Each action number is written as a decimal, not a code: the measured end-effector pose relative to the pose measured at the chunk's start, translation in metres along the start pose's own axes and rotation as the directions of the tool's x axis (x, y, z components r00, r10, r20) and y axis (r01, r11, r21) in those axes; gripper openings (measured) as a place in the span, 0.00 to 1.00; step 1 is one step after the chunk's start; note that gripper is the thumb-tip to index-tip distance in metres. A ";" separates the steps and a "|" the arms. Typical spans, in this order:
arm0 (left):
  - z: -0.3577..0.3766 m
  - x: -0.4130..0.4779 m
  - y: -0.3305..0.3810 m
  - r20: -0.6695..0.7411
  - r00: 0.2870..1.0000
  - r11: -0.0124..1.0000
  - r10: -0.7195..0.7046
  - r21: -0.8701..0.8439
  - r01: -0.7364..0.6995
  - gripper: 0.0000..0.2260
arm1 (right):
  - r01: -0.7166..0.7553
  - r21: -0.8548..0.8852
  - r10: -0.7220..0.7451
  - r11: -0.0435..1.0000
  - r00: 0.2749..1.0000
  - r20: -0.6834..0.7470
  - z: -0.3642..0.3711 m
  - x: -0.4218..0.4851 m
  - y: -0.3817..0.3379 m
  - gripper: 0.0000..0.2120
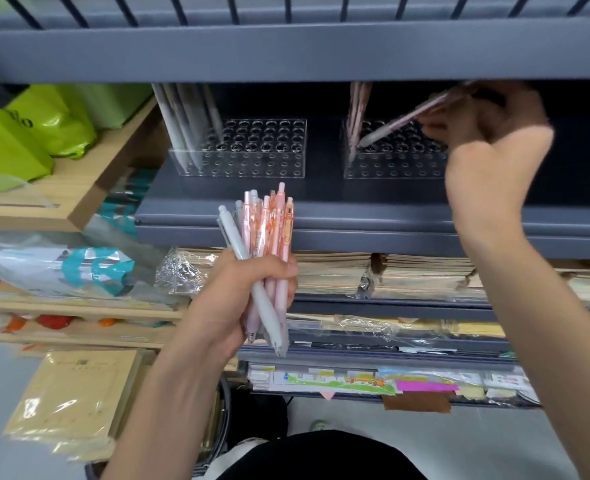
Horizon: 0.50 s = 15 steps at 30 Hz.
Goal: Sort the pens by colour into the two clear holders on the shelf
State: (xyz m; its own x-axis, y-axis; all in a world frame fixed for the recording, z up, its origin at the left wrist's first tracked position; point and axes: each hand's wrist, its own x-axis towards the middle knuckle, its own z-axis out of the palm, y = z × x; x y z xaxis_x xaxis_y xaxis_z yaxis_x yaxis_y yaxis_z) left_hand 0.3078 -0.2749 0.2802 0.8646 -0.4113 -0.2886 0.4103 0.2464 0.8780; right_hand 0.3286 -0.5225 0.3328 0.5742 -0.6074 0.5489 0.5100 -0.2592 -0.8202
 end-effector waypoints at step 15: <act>-0.004 -0.004 -0.009 -0.049 0.999 1.000 -0.004 -0.013 0.003 0.08 | 0.175 -0.584 0.001 0.792 0.958 0.288 0.049 0.021 0.001 0.12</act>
State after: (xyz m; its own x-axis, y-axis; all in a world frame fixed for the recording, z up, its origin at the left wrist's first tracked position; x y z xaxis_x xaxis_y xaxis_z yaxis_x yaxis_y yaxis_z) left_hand 0.3019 -0.2716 0.2721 0.8763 -0.3688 -0.3101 0.4167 0.2570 0.8720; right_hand 0.3724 -0.4990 0.3511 0.7348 -0.3658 0.5712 0.1301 -0.7504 -0.6480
